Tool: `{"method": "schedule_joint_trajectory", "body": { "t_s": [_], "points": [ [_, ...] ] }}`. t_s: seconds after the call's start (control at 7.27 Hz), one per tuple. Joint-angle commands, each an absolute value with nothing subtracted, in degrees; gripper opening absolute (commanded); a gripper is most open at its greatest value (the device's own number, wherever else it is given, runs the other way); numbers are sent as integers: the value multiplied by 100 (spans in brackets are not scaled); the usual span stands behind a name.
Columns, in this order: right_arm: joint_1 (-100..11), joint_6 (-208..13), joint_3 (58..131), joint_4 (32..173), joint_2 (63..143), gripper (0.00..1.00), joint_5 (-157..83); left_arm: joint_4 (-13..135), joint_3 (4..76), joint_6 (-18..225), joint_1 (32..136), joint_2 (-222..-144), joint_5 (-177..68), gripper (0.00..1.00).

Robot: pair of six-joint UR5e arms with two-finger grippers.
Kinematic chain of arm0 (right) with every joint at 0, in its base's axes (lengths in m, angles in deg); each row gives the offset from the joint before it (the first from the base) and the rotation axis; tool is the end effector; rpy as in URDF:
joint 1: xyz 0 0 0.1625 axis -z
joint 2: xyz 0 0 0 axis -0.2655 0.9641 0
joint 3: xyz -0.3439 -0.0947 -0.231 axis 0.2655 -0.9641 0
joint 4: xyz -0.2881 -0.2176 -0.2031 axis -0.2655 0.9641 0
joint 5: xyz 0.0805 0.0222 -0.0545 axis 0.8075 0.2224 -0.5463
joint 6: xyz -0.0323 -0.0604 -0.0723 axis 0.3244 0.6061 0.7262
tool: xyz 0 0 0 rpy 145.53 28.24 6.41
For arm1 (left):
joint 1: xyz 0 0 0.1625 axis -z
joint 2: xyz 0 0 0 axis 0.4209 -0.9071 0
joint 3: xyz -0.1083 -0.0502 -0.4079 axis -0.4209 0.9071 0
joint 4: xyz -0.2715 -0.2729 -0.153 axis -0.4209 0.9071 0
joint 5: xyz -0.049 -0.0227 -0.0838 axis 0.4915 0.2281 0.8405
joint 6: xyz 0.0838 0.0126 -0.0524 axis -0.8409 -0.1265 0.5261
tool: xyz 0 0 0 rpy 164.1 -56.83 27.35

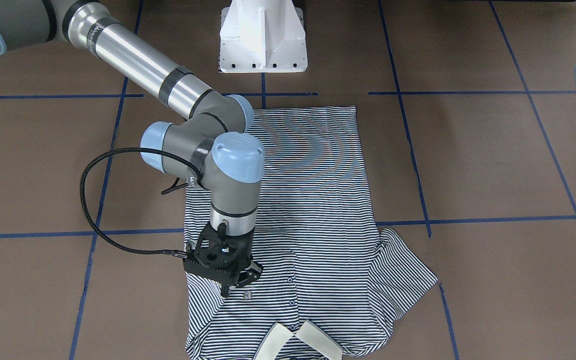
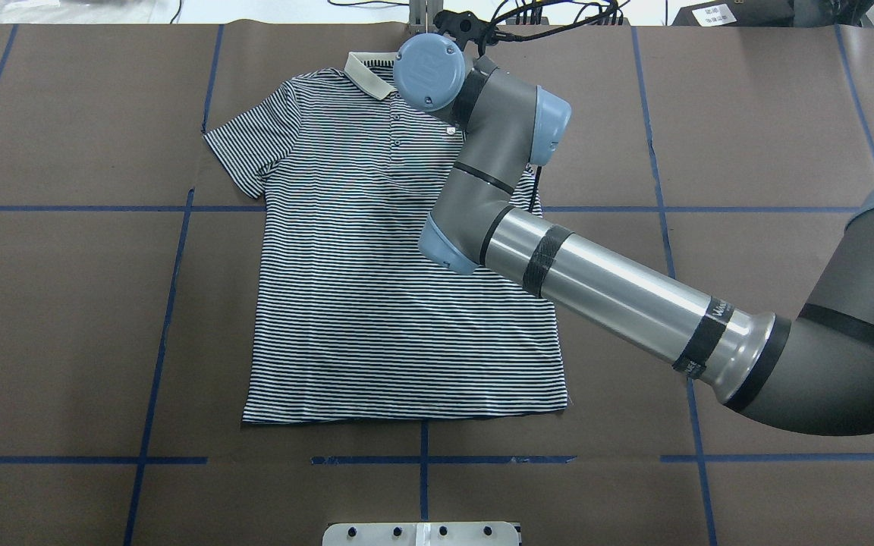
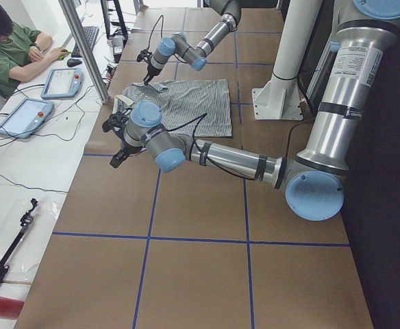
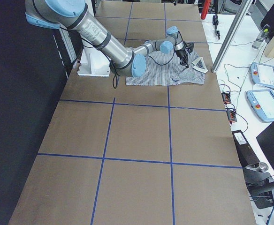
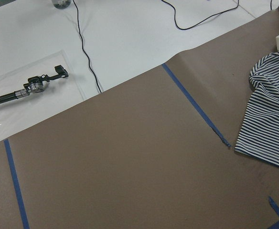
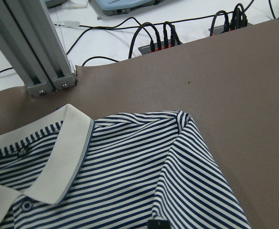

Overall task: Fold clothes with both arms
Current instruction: 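Fold the sleeve nearest the right gripper inward onto the shirt body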

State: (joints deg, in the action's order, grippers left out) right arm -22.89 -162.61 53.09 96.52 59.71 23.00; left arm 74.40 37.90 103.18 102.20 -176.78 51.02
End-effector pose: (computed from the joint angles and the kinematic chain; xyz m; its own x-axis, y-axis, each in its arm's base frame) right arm -0.5980 -0.6571 0.1934 0.6589 0.3384 0.6718 -0.5917 0.7846 0.1851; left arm 0.0616 -0.6056 0.4674 0.6853 0.4669 -0.5588 0.0380 0.7434 0.6678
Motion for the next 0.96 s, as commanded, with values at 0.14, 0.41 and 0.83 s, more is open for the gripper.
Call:
{"method": "schedule_joint_trajectory", "body": {
  "t_s": [0.14, 0.41, 0.83],
  "points": [
    [-2204, -15947, 5350, 9627, 5956, 99, 2241, 7440, 3813, 10303, 10206, -17678, 5102, 100],
    [-2474, -14959, 5438, 9679, 5921, 100, 2755, 7640, 3682, 10312, 10032, -17757, 5084, 100],
    [-3292, -13717, 5997, 9924, 6314, 100, 4145, 8657, 3399, 10416, 9637, -17880, 5058, 100]
  ]
}}
